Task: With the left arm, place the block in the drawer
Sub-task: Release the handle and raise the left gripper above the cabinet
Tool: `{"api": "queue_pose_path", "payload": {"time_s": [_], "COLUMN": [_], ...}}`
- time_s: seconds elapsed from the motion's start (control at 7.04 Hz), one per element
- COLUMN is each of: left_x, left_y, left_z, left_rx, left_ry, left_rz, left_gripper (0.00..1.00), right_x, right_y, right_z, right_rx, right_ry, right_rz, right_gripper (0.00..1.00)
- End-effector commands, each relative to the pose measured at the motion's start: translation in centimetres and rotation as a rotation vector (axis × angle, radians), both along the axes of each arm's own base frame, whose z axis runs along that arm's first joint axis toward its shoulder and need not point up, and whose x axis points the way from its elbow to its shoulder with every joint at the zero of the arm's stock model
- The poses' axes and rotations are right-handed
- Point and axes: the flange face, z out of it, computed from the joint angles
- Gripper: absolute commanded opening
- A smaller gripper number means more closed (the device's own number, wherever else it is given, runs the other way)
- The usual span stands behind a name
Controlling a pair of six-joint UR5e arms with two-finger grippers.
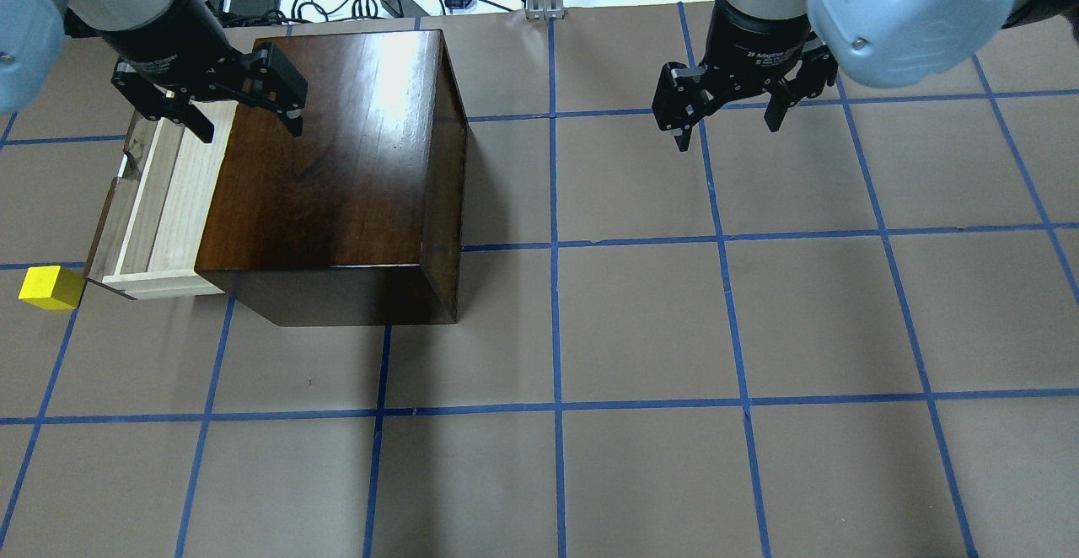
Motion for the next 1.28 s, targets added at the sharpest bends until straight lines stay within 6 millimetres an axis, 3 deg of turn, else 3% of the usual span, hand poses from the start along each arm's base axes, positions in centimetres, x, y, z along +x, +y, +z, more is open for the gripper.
{"api": "queue_pose_path", "payload": {"time_s": [0.0, 0.85, 0.99, 1.14], "left_x": [-0.7, 0.1, 2.7, 6.7], "left_y": [0.1, 0.0, -0.1, 0.0], "left_z": [-0.1, 0.6, 0.8, 1.8], "left_rx": [-0.001, -0.027, -0.03, -0.044], "left_ry": [-0.022, -0.021, -0.022, -0.023], "left_rz": [-0.01, -0.01, 0.023, 0.081], "left_gripper": [1.0, 1.0, 1.0, 1.0], "right_x": [0.0, 0.0, 0.0, 0.0], "right_y": [0.0, 0.0, 0.0, 0.0], "right_z": [0.0, 0.0, 0.0, 0.0], "right_rx": [0.0, 0.0, 0.0, 0.0], "right_ry": [0.0, 0.0, 0.0, 0.0], "right_rz": [0.0, 0.001, 0.0, 0.0], "right_gripper": [1.0, 1.0, 1.0, 1.0]}}
